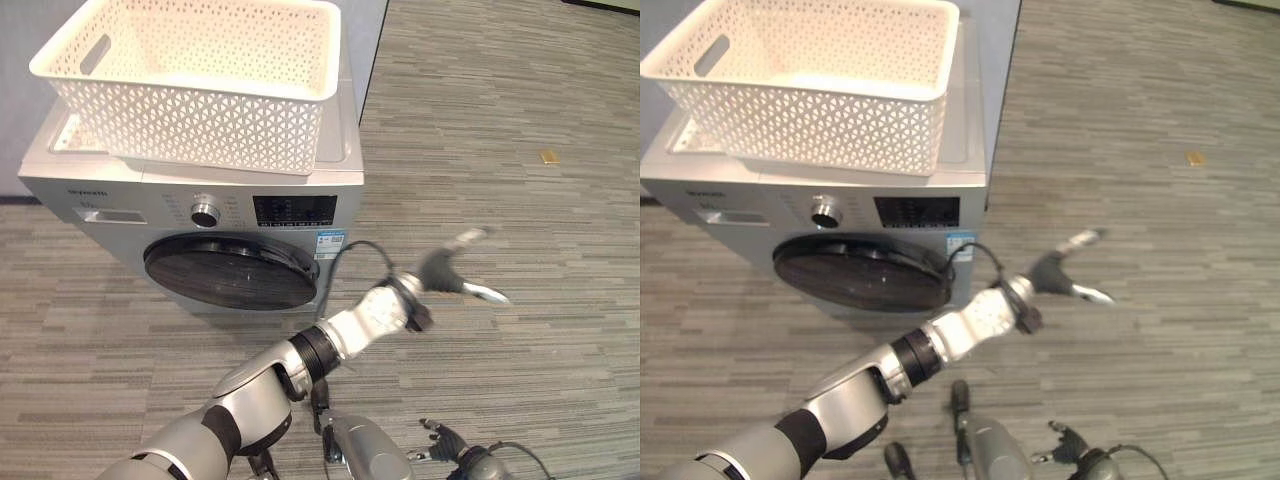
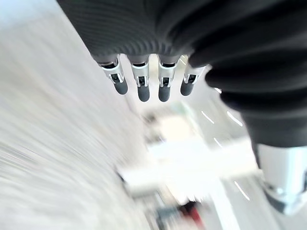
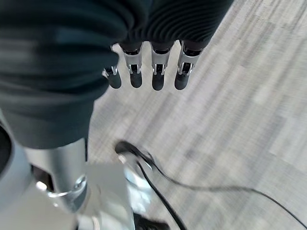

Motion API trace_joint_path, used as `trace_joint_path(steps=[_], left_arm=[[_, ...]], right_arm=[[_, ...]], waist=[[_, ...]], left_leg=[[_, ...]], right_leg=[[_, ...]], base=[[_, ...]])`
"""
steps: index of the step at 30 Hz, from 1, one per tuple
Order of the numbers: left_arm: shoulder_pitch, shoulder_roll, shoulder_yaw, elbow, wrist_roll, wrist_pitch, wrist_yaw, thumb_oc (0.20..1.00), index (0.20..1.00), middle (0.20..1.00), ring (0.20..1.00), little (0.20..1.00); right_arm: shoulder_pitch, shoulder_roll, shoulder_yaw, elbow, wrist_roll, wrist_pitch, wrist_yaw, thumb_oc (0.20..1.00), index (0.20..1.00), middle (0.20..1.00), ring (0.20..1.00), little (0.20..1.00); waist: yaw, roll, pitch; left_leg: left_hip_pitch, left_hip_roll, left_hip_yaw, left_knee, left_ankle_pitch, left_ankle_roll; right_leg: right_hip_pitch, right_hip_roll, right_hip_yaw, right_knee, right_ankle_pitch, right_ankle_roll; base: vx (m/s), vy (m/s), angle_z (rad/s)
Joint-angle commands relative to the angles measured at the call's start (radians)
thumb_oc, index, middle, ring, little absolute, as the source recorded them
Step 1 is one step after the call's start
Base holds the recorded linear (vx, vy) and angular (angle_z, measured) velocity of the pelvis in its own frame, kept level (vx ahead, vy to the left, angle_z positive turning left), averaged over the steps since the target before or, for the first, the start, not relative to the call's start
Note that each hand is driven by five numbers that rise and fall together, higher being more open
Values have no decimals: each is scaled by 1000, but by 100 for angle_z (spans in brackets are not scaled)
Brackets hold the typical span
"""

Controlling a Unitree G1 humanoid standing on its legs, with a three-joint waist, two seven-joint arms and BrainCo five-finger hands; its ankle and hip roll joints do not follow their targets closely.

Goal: Grab the laundry basket,head to the washer,open it,put in the laundry and shut it.

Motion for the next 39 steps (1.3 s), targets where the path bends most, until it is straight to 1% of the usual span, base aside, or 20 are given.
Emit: trace_joint_path(steps=[1, 2, 3, 4, 5, 6, 7, 10, 11, 13, 17, 22, 24, 27, 30, 32, 36, 37, 38, 39], left_arm=[[137, 40, 148, 230, 18, 10, -11, 1000, 1000, 1000, 1000, 1000], [153, 58, 163, 249, 41, 12, 0, 1000, 1000, 1000, 1000, 1000], [213, 118, 225, 312, 76, 25, 23, 1000, 1000, 1000, 1000, 1000], [249, 137, 244, 332, 77, 27, 23, 1000, 1000, 1000, 1000, 1000], [352, 187, 318, 371, 85, 40, 7, 1000, 1000, 1000, 1000, 1000], [481, 261, 396, 370, 89, 44, -7, 1000, 1000, 1000, 1000, 1000], [481, 262, 396, 369, 89, 44, -7, 1000, 1000, 1000, 1000, 1000], [642, 341, 509, 414, 104, 46, -30, 1000, 1000, 1000, 1000, 1000], [642, 342, 509, 414, 105, 46, -30, 1000, 1000, 1000, 1000, 1000], [696, 363, 578, 516, 182, 48, -13, 1000, 1000, 1000, 1000, 1000], [740, 366, 682, 643, 216, 56, 0, 1000, 1000, 1000, 1000, 1000], [746, 362, 694, 697, 281, 70, 24, 1000, 1000, 1000, 1000, 1000], [745, 359, 705, 708, 277, 75, 35, 1000, 1000, 1000, 1000, 1000], [731, 354, 696, 694, 278, 72, 59, 1000, 1000, 1000, 1000, 1000], [688, 344, 646, 656, 276, 62, 94, 1000, 1000, 1000, 1000, 1000], [687, 344, 646, 656, 276, 62, 94, 1000, 1000, 1000, 1000, 1000], [656, 331, 560, 633, 280, 60, 131, 1000, 1000, 1000, 1000, 1000], [655, 334, 548, 630, 282, 61, 134, 1000, 1000, 1000, 1000, 1000], [655, 334, 549, 630, 282, 61, 134, 1000, 1000, 1000, 1000, 1000], [668, 343, 524, 614, 277, 62, 141, 1000, 1000, 1000, 1000, 1000]], right_arm=[[-37, 6, -20, 83, -8, -17, -40, 1000, 1000, 1000, 1000, 1000], [-43, 12, -23, 93, -12, -18, -44, 1000, 1000, 1000, 1000, 1000], [-61, 32, -31, 128, -19, -17, -50, 1000, 1000, 1000, 1000, 1000], [-70, 42, -32, 149, -22, -16, -50, 1000, 1000, 1000, 1000, 1000], [-69, 49, -44, 162, -30, -13, -47, 1000, 1000, 1000, 1000, 1000], [-55, 49, -78, 162, -23, -15, -49, 1000, 1000, 1000, 1000, 1000], [-55, 49, -78, 162, -23, -15, -49, 1000, 1000, 1000, 1000, 1000], [-39, 58, -111, 187, -17, -23, -39, 1000, 1000, 1000, 1000, 1000], [-39, 59, -111, 187, -17, -23, -39, 1000, 1000, 1000, 1000, 1000], [-37, 69, -114, 213, -30, -27, -29, 1000, 1000, 1000, 1000, 1000], [-37, 91, -120, 227, -36, -31, -29, 1000, 1000, 1000, 1000, 1000], [-61, 116, -96, 207, -40, -31, -40, 1000, 1000, 1000, 1000, 1000], [-83, 126, -82, 182, -37, -32, -46, 1000, 1000, 1000, 1000, 1000], [-130, 137, -36, 126, -44, -38, -55, 1000, 1000, 1000, 1000, 1000], [-244, 154, 8, 105, -12, -43, -81, 1000, 1000, 1000, 1000, 1000], [-245, 154, 8, 106, -12, -44, -81, 1000, 1000, 1000, 1000, 1000], [-441, 180, 51, 114, 57, -51, -125, 1000, 1000, 1000, 1000, 1000], [-481, 182, 58, 117, 66, -53, -133, 1000, 1000, 1000, 1000, 1000], [-481, 183, 58, 117, 66, -53, -133, 1000, 1000, 1000, 1000, 1000], [-573, 197, 71, 146, 87, -50, -153, 1000, 1000, 1000, 1000, 1000]], waist=[[26, -38, -25], [30, -37, -25], [43, -33, -23], [49, -31, -21], [70, -24, -19], [97, -14, -16], [97, -15, -18], [130, -2, -19], [130, -3, -22], [150, 2, -31], [173, 2, -46], [186, 1, -46], [193, 3, -43], [203, 6, -28], [225, 17, 10], [225, 17, 12], [263, 39, 73], [270, 43, 86], [270, 43, 85], [290, 51, 110]], left_leg=[[-69, -46, -4, -53, 77, -7], [-70, -47, -3, -53, 79, -7], [-74, -47, -5, -53, 87, -8], [-74, -47, -7, -53, 90, -9], [-71, -48, -15, -53, 94, -11], [-65, -49, -24, -53, 97, -14], [-69, -50, -23, -53, 99, -13], [-51, -54, -40, -53, 99, -15], [-55, -54, -40, -53, 102, -15], [-36, -54, -46, -53, 96, -16], [-20, -59, -55, -53, 92, -14], [-10, -62, -56, -53, 84, -10], [-15, -64, -56, -53, 82, -7], [-40, -68, -62, -53, 88, -4], [-107, -78, -82, -53, 109, -1], [-104, -77, -83, -53, 107, -1], [-180, -86, -110, -53, 136, -3], [-195, -88, -113, -53, 141, -3], [-195, -88, -113, -53, 141, -3], [-227, -88, -121, -53, 149, -5]], right_leg=[[91, -79, 49, -169, 130, 122], [90, -80, 50, -169, 130, 122], [89, -80, 50, -169, 129, 118], [90, -80, 50, -169, 128, 116], [98, -81, 43, -169, 125, 113], [111, -83, 31, -169, 121, 113], [107, -84, 31, -169, 123, 113], [134, -86, 12, -169, 118, 113], [130, -87, 13, -169, 119, 113], [154, -91, 3, -169, 112, 114], [176, -97, -12, -169, 106, 116], [189, -101, -16, -169, 103, 118], [183, -104, -17, -169, 102, 120], [160, -108, -20, -169, 106, 121], [105, -117, -27, -169, 119, 120], [108, -116, -27, -169, 118, 120], [48, -129, -43, -169, 136, 119], [35, -130, -45, -169, 139, 120], [35, -131, -45, -169, 139, 120], [10, -134, -46, -169, 147, 119]], base=[[0, 0, 0], [-4, -5, 3], [0, 0, 0], [31, -38, -7], [72, -41, 3], [64, -41, 6], [56, -29, 14], [58, -14, 25], [71, -6, 34], [87, 5, 23], [75, 25, 5], [43, 45, 4], [8, 62, 1], [-55, 48, -2], [-133, 47, 9], [-50, 21, 17], [-69, 27, 15], [-44, 15, 8], [-24, 17, 24], [-10, 24, 34]])
